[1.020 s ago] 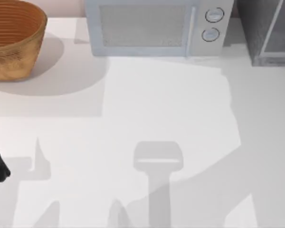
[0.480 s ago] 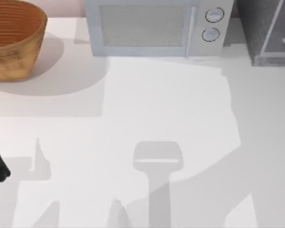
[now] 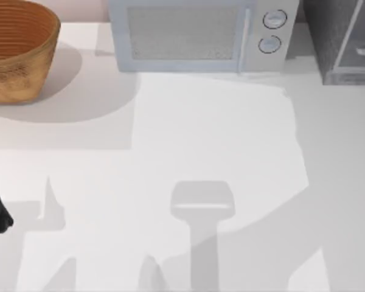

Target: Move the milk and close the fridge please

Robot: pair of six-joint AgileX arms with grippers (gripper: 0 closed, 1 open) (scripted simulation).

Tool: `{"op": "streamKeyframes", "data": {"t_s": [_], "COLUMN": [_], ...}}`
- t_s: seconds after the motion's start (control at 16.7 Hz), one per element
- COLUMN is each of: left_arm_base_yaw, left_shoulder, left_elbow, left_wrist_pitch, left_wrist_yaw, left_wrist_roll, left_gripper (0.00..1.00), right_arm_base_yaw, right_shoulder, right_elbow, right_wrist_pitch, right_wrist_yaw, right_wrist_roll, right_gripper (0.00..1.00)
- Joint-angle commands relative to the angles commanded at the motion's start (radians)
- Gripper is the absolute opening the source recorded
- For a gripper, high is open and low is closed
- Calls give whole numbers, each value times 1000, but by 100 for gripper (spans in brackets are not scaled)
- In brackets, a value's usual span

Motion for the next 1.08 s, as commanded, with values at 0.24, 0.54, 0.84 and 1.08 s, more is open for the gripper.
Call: {"op": "streamKeyframes", "data": {"t_s": [0.24,0.54,0.84,1.08], "left_arm_base_yaw": [0,0,0,0], "left_shoulder": [0,0,0,0], "left_elbow": [0,0,0,0], "left_wrist_pitch": [0,0,0,0], "left_wrist_yaw": [0,0,0,0], "left_wrist_roll": [0,0,0,0], "left_gripper": [100,100,100,100], "right_arm_base_yaw": [5,49,115,152], "right_shoulder": [-58,-307,-808,-1340], "right_elbow": [-53,-241,-441,-611], "right_wrist_pitch": [-41,-203,-355,-480], "right_wrist_yaw": [7,19,24,45], "right_wrist_roll": [14,36,25,4], "right_gripper": [100,100,100,100]}}
